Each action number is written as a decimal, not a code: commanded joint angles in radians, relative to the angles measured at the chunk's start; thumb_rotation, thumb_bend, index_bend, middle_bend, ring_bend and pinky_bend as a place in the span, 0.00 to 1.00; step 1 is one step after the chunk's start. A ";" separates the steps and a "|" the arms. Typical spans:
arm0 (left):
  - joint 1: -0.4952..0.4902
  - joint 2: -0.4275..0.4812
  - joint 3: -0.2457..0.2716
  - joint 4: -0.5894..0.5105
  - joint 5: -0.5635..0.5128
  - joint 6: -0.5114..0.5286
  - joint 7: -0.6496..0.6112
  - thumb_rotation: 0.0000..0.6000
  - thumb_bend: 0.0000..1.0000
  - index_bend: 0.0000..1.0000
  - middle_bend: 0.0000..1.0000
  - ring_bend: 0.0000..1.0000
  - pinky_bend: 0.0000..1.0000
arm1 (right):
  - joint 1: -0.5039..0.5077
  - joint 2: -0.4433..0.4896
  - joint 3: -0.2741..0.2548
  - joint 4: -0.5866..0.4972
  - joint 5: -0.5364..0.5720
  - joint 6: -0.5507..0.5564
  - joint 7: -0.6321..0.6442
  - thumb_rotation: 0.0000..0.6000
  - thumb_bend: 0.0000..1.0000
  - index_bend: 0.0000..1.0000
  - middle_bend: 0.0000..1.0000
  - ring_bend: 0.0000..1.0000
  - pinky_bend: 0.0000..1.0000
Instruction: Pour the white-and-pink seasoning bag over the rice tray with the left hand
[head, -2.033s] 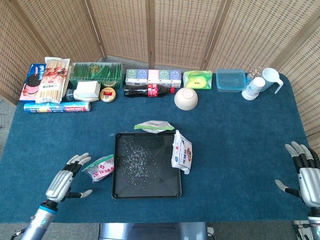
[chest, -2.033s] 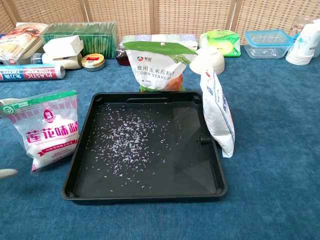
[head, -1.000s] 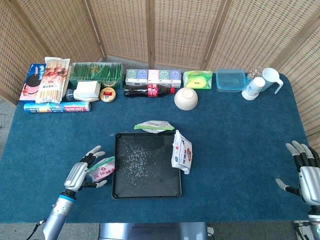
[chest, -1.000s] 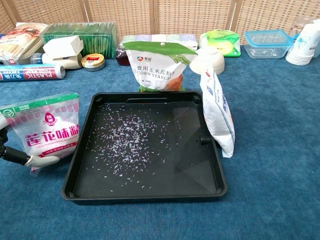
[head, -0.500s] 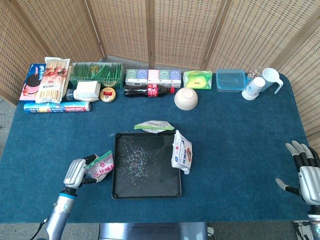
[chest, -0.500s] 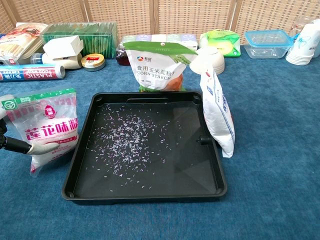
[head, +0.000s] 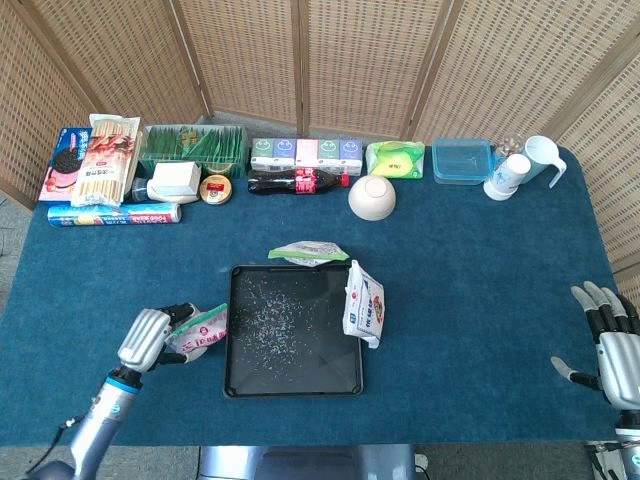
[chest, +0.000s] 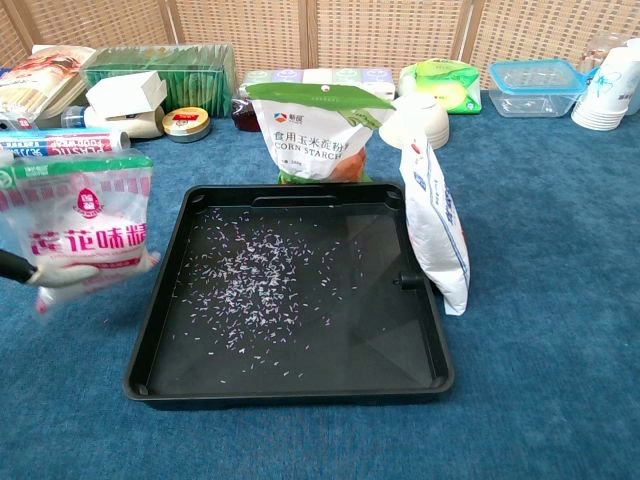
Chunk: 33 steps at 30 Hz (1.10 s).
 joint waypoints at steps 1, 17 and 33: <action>-0.061 0.103 0.019 0.002 0.086 -0.003 0.072 1.00 0.31 0.70 0.58 0.58 0.61 | 0.000 0.000 0.000 -0.001 0.000 -0.001 -0.002 1.00 0.00 0.09 0.02 0.00 0.00; -0.225 0.246 0.021 0.010 0.288 -0.075 0.441 1.00 0.32 0.72 0.58 0.58 0.61 | 0.006 -0.014 -0.003 -0.004 0.006 -0.012 -0.043 1.00 0.00 0.09 0.02 0.00 0.00; -0.397 0.275 0.000 -0.043 0.419 -0.205 0.733 1.00 0.37 0.74 0.60 0.58 0.61 | 0.003 -0.007 -0.005 -0.005 0.002 -0.009 -0.027 1.00 0.00 0.09 0.02 0.00 0.00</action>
